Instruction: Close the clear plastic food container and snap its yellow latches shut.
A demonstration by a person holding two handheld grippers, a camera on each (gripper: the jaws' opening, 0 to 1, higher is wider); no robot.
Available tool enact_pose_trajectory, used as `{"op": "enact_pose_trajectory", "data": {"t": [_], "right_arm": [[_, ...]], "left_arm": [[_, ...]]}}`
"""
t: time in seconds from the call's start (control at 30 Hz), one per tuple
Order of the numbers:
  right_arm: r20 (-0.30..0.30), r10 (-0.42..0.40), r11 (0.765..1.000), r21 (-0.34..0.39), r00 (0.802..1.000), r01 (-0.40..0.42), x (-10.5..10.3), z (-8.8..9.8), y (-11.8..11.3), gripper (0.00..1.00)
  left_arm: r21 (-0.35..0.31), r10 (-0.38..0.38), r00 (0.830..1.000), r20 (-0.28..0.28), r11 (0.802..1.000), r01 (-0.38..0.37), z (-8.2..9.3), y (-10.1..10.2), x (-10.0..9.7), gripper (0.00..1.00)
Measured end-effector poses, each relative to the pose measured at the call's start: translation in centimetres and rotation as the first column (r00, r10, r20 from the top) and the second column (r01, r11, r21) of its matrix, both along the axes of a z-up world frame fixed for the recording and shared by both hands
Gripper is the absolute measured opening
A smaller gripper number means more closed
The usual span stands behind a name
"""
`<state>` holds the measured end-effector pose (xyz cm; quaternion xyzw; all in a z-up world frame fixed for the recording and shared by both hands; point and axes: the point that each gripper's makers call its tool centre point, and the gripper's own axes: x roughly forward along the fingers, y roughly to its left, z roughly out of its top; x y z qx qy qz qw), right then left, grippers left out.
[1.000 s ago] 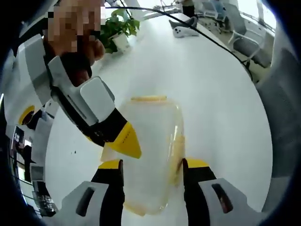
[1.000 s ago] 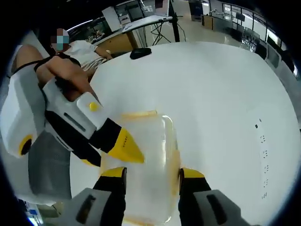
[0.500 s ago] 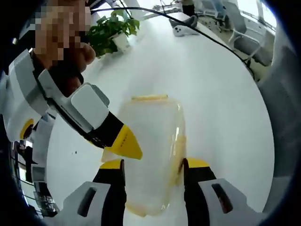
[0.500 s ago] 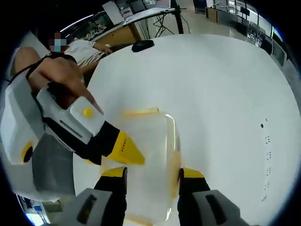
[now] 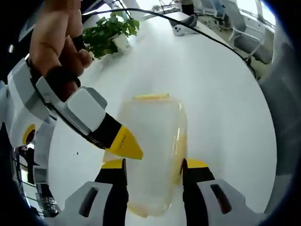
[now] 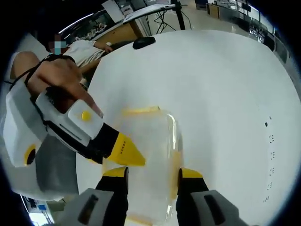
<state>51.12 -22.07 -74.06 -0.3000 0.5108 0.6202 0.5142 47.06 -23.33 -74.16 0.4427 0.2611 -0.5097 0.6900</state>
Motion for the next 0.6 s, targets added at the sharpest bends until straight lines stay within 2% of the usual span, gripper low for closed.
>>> {"op": "enact_pose_trajectory", "data": {"t": [0.27, 0.43, 0.5, 0.53, 0.6], "right_arm": [[0.009, -0.017, 0.999, 0.044, 1.000, 0.016, -0.02, -0.04, -0.28, 0.40], [0.019, -0.057, 0.998, 0.026, 0.998, 0.056, 0.12, 0.14, -0.45, 0.40], [0.003, -0.088, 0.995, 0.039, 0.996, 0.088, 0.08, 0.33, -0.45, 0.42], [-0.005, -0.113, 0.993, 0.044, 0.994, 0.114, 0.12, 0.37, -0.40, 0.46], [0.001, -0.119, 0.992, 0.051, 0.993, 0.118, 0.14, 0.48, -0.85, 0.53]], "left_arm": [[-0.002, -0.005, 1.000, 0.016, 1.000, 0.005, 0.02, 0.00, -0.06, 0.44], [0.004, -0.027, 0.999, 0.027, 1.000, 0.026, 0.07, -0.04, -0.02, 0.45], [0.008, -0.068, 0.998, 0.014, 0.998, 0.068, 0.15, 0.11, -0.13, 0.47], [0.013, -0.087, 0.996, -0.008, 0.996, 0.087, 0.10, 0.14, -0.45, 0.49], [0.020, -0.059, 0.997, -0.043, 0.998, 0.060, 0.12, 0.47, -0.68, 0.59]]}}
